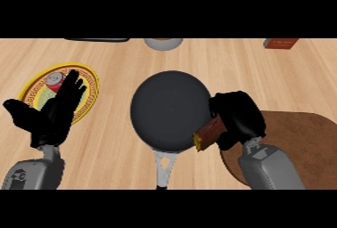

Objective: Pick the sweet potato from the cutting board and place it in the pan

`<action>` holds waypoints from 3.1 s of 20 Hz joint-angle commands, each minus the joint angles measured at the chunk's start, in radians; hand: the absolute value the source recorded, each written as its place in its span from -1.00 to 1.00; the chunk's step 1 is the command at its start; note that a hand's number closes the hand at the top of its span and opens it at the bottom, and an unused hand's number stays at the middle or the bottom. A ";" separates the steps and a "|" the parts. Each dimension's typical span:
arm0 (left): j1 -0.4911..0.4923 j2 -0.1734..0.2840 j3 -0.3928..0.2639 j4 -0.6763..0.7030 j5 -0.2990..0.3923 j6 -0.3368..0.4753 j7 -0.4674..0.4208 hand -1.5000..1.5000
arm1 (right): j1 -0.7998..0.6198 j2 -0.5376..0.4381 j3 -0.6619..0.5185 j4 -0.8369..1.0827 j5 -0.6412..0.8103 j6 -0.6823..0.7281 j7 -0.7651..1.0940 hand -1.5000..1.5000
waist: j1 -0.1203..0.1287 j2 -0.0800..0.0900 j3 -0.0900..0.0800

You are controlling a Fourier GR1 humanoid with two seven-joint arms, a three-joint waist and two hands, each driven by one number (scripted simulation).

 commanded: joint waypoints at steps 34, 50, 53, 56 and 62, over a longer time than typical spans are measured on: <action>-0.016 0.001 0.023 0.074 -0.005 -0.022 -0.076 0.00 | -0.516 0.057 0.369 0.298 -0.045 -0.527 1.075 1.00 | -0.022 0.029 0.010; 0.012 0.005 0.034 -0.040 0.022 -0.019 0.003 0.00 | -0.452 0.057 0.195 0.663 -0.299 -0.835 0.901 -1.00 | -0.013 0.027 0.011; -0.004 -0.002 0.020 -0.028 0.004 -0.014 -0.001 0.00 | -0.471 0.057 0.265 0.764 -0.407 -0.912 0.871 -1.00 | -0.001 0.031 0.011; -0.024 0.051 0.076 -0.009 0.045 -0.056 0.015 0.00 | -0.431 0.057 0.251 0.744 -0.391 -1.014 0.772 -1.00 | -0.024 0.027 0.010; 0.032 -0.054 -0.015 -0.004 -0.056 0.036 -0.045 0.00 | -0.371 0.057 0.186 0.577 -0.404 -1.206 0.681 -1.00 | -0.045 0.023 0.011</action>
